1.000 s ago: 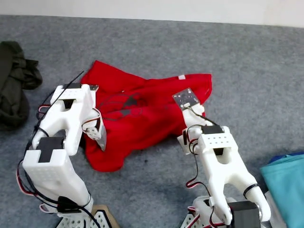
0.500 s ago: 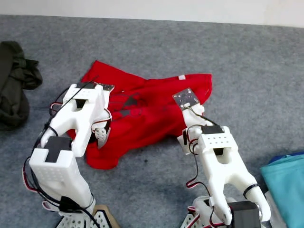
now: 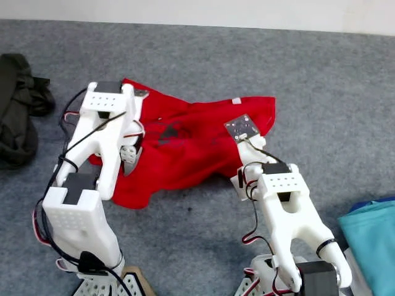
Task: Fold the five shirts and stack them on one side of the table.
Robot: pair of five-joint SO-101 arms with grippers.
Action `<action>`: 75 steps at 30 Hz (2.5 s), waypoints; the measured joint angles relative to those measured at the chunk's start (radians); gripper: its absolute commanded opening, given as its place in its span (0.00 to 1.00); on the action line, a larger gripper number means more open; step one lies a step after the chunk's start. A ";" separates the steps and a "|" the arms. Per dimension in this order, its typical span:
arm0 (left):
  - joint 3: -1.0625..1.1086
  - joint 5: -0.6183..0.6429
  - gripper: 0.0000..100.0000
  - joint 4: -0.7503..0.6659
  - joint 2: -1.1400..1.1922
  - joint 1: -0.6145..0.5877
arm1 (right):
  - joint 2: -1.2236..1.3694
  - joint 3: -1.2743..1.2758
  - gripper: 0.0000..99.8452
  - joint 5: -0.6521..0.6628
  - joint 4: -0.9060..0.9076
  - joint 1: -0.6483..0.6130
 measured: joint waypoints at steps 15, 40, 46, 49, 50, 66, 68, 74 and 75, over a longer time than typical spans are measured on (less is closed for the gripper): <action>0.006 0.000 0.01 0.029 -0.489 0.031 | 0.000 -0.462 0.01 -0.075 0.477 -0.008; -0.235 0.023 0.01 0.037 -0.845 -0.209 | -0.259 -1.014 0.01 -0.098 0.993 -0.015; -0.238 0.023 0.01 0.038 -0.907 -0.213 | -0.261 -1.014 0.01 -0.098 0.994 -0.015; -0.209 0.023 0.01 0.038 -0.979 -0.215 | -0.261 -1.014 0.01 -0.098 0.994 -0.015; -0.198 0.023 0.01 0.038 -1.007 -0.215 | -0.261 -1.020 0.01 -0.098 0.994 -0.015; 0.115 -0.011 0.01 0.038 -0.899 -0.216 | 0.006 -1.063 0.01 -0.098 0.868 -0.015; 0.115 -0.011 0.01 0.038 -0.848 -0.216 | 0.083 -1.063 0.01 -0.098 0.813 -0.015; 0.080 -0.011 0.01 0.037 -0.660 -0.216 | 0.269 -1.063 0.01 -0.098 0.632 -0.015; 0.064 -0.011 0.01 0.037 -0.620 -0.216 | 0.299 -1.063 0.01 -0.098 0.603 -0.015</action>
